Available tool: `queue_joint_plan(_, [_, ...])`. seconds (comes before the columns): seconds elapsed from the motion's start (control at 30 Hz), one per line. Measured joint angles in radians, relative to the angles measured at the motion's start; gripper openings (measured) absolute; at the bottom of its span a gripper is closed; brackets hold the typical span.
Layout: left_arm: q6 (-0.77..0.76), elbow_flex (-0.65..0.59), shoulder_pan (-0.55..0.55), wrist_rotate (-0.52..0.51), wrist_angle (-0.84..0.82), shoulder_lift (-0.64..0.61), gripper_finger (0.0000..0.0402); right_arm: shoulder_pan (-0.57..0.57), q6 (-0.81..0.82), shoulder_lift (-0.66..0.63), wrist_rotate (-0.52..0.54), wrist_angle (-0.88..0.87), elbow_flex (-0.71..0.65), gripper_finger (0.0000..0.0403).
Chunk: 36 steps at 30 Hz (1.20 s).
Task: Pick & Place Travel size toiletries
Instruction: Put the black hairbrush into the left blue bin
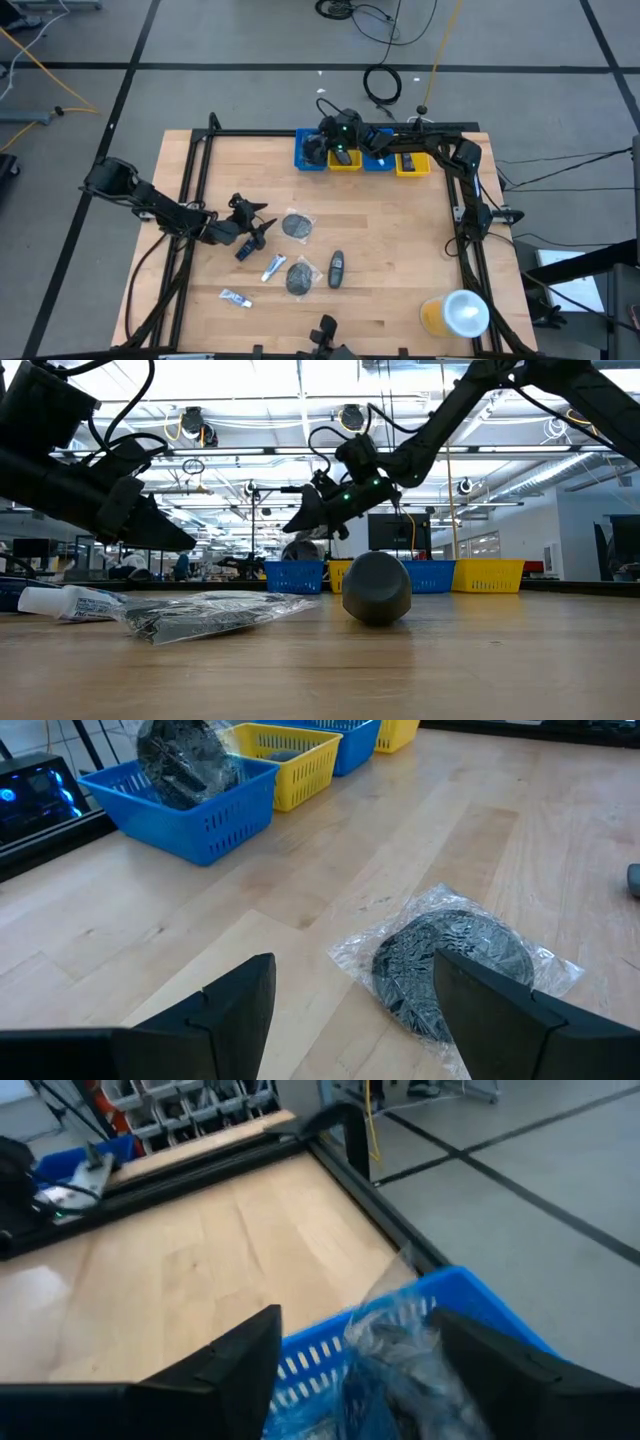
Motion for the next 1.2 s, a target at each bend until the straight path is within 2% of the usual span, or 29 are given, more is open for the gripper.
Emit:
queue_joint_plan(0.17, [0.000,0.000,0.000,0.000,0.000,0.000,0.0269,-0.001,-0.003,0.001,-0.154,-0.014,0.000,0.0155])
queue_joint_plan(0.3, [0.000,0.000,0.000,0.000,0.000,0.000,0.0269,0.009,-0.037,0.010,-0.065,-0.016,0.000,0.0113])
queue_joint_plan(0.43, [-0.001,0.000,0.000,0.000,0.000,0.000,0.0269,0.010,-0.056,0.010,0.008,0.024,0.000,0.0105])
queue_joint_plan(0.63, [-0.003,0.000,0.000,0.000,0.000,0.000,0.0269,0.009,-0.088,0.009,0.035,0.022,0.000,0.0147])
queue_joint_plan(0.97, [-0.005,0.000,0.000,0.000,0.000,0.000,0.0269,0.013,-0.137,0.006,0.039,0.070,0.000,0.0278])
queue_joint_plan(1.07, [-0.004,0.000,0.000,0.000,0.000,0.000,0.0269,0.014,-0.116,-0.015,0.123,0.073,0.000,0.0294])
queue_joint_plan(1.2, [-0.004,0.000,0.000,0.001,-0.001,0.000,0.0269,0.021,-0.112,-0.058,0.209,-0.018,0.002,0.0290])
